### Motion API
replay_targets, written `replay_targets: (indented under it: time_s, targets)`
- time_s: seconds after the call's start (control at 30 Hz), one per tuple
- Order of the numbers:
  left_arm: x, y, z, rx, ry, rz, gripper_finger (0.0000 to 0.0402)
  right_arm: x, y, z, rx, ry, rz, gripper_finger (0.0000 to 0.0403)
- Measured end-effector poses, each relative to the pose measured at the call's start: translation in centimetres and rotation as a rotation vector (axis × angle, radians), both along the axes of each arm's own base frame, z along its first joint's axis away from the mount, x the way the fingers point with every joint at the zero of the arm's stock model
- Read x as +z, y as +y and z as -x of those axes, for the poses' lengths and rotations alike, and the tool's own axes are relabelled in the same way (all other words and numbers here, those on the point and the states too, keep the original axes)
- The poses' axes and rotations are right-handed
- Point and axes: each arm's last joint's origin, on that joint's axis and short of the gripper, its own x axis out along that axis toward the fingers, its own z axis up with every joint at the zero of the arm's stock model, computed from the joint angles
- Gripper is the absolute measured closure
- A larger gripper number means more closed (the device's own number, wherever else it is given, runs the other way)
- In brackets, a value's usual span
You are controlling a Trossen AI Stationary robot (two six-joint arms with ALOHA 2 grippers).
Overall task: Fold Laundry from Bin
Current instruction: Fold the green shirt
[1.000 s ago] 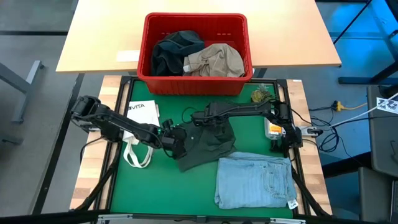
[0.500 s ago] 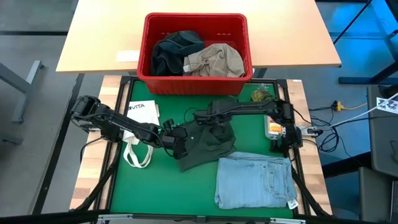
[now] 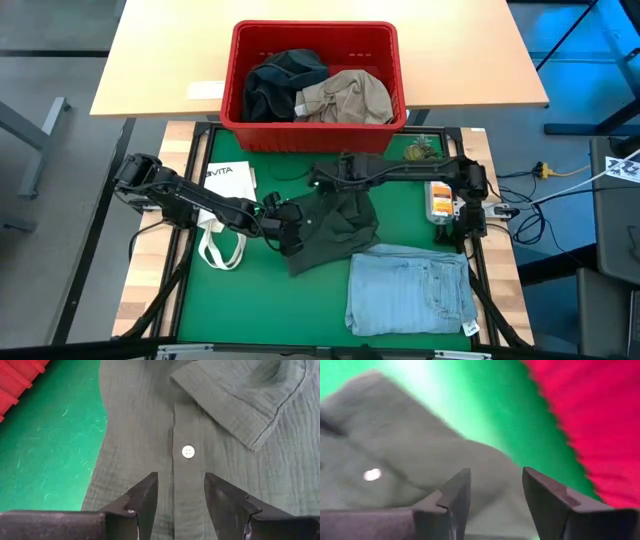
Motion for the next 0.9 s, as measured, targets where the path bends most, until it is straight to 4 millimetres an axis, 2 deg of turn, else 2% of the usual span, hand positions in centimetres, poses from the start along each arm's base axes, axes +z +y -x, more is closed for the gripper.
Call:
replay_targets:
  time_s: [0.07, 0.17, 0.5, 0.73, 0.9]
  targets:
    - [0.0, 0.0, 0.0, -0.001, -0.004, 0.001, 0.0247, -1.0, 0.4, -0.9, 0.08, -0.013, 0.009, 0.0223]
    - [0.0, 0.0, -0.1, 0.0, -0.009, 0.002, 0.0247, -2.1, 0.7, -0.7, 0.143, 0.048, 0.02, 0.0223]
    - [0.1, 0.0, -0.2, 0.0, -0.02, 0.004, 0.0247, -5.4, 0.0, 1.1, 0.092, 0.19, 0.028, 0.0223]
    - [0.1, -0.1, -0.2, 0.0, -0.023, 0.005, 0.0247, -5.9, -0.2, 2.2, 0.079, 0.283, 0.002, 0.0223]
    - [0.1, -0.1, -0.2, 0.0, -0.024, 0.006, 0.0247, -6.0, 0.3, 3.7, 0.074, 0.456, -0.009, 0.0223]
